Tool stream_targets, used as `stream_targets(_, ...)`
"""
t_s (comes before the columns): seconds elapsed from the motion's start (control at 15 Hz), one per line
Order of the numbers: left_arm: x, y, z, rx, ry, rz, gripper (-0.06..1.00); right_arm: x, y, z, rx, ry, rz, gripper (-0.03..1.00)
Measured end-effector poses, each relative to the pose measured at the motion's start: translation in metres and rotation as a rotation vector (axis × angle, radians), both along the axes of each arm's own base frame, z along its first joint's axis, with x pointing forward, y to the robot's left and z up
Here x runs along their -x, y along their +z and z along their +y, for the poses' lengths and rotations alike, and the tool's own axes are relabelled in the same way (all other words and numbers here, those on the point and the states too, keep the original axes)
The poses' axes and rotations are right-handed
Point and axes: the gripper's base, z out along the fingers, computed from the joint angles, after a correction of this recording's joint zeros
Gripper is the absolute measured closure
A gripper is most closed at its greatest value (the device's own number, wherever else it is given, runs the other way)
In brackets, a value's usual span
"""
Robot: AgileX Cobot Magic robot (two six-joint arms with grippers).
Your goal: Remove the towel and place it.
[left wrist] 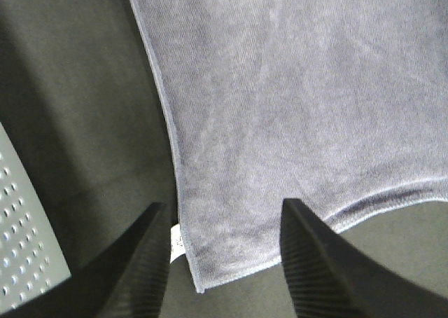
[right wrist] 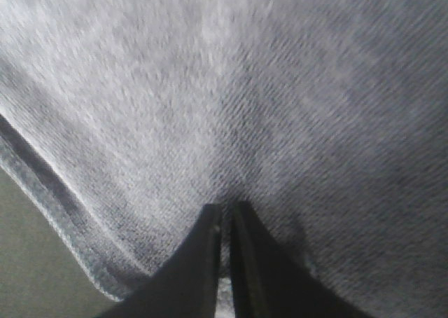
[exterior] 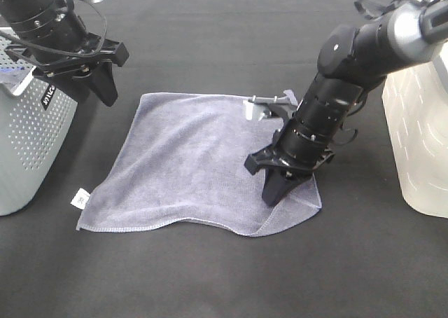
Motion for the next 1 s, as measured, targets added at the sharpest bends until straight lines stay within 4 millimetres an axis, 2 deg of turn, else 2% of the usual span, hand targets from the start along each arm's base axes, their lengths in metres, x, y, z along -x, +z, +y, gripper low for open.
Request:
stream_targets(0.33,0.000,0.000,0.000,0.001,0.001,-0.002,0.48,0.010,-0.008,-0.004,0.013,-0.005,0.039,0.90)
stream_targets(0.67,0.000,0.000,0.000,0.001,0.000,-0.002,0.48,0.017,-0.006,-0.007,0.046,0.006,0.099,0.90)
stream_targets(1.0,0.000,0.000,0.000,-0.002,-0.006,0.000,0.48,0.040,-0.001,-0.029,0.218,-0.005,0.161,0.90)
